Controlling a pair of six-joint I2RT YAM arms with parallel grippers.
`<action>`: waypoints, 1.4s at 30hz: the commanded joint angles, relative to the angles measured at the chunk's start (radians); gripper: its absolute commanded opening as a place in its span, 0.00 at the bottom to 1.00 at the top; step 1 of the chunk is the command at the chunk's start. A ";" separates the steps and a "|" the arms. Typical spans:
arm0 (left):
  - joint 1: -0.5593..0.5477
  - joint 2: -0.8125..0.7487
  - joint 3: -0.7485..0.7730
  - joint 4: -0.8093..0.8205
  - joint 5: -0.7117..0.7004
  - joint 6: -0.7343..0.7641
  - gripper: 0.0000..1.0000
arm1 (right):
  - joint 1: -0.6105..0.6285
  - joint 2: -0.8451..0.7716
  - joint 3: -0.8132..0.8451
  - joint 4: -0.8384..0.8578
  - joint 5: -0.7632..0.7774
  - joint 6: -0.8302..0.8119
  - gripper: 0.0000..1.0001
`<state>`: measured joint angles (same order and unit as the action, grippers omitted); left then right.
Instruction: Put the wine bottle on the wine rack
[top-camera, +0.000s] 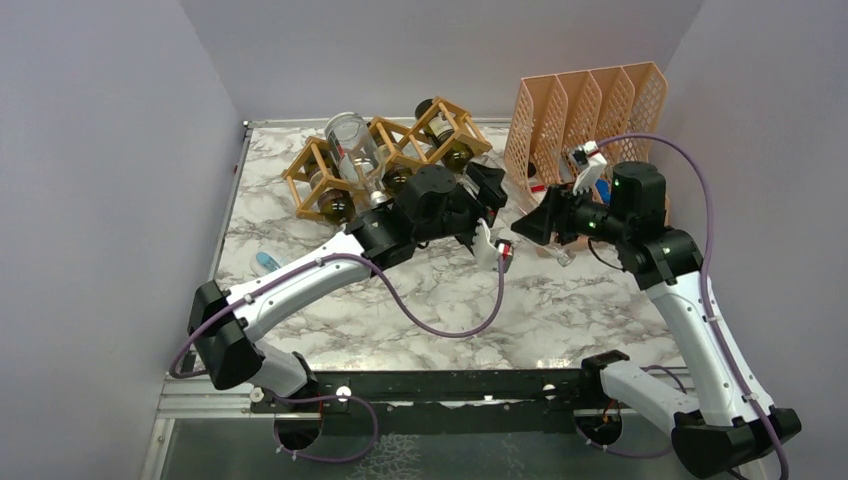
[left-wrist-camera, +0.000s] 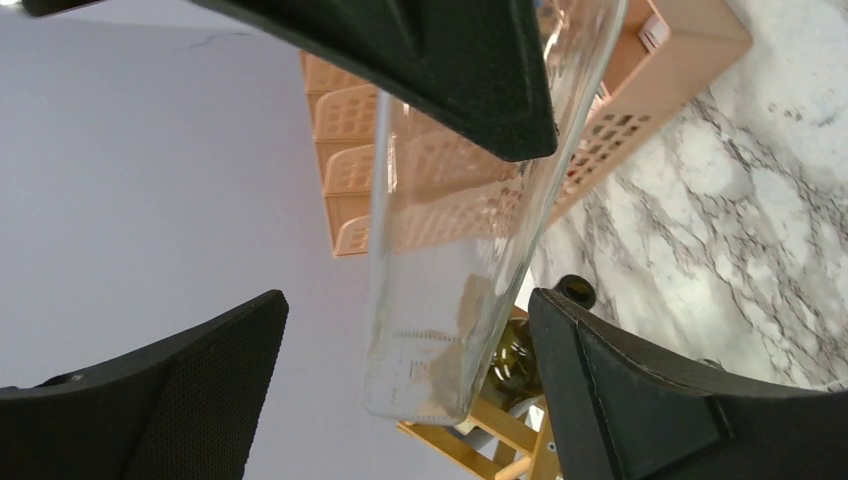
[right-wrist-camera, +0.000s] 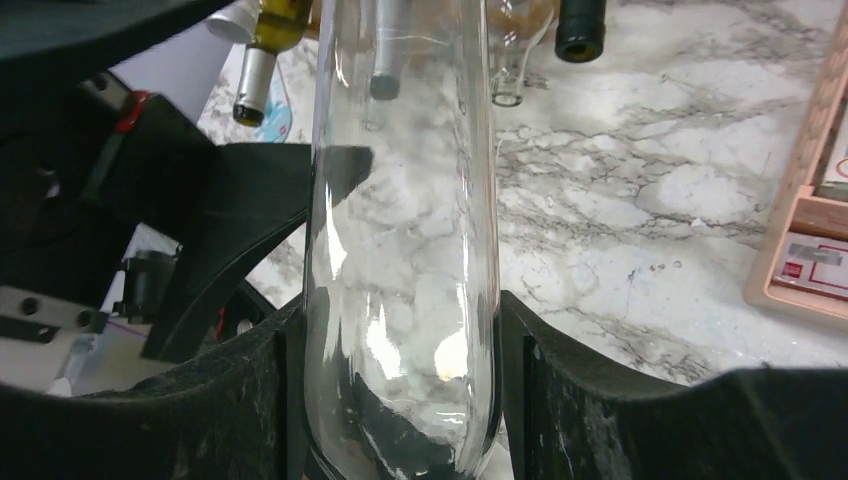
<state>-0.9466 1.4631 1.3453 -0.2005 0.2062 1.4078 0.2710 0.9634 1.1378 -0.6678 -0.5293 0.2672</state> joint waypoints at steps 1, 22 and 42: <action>-0.002 -0.096 -0.039 0.101 0.068 -0.110 0.97 | -0.001 -0.010 0.100 0.112 0.068 0.048 0.07; -0.001 -0.536 -0.259 0.462 -0.724 -1.273 0.99 | 0.005 0.165 0.222 0.281 0.059 0.101 0.04; -0.001 -0.761 -0.288 -0.355 -0.933 -1.797 0.99 | 0.262 0.739 0.555 0.462 0.411 0.130 0.06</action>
<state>-0.9459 0.7364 1.0809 -0.3538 -0.7132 -0.2325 0.5220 1.6241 1.5829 -0.3305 -0.2123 0.3775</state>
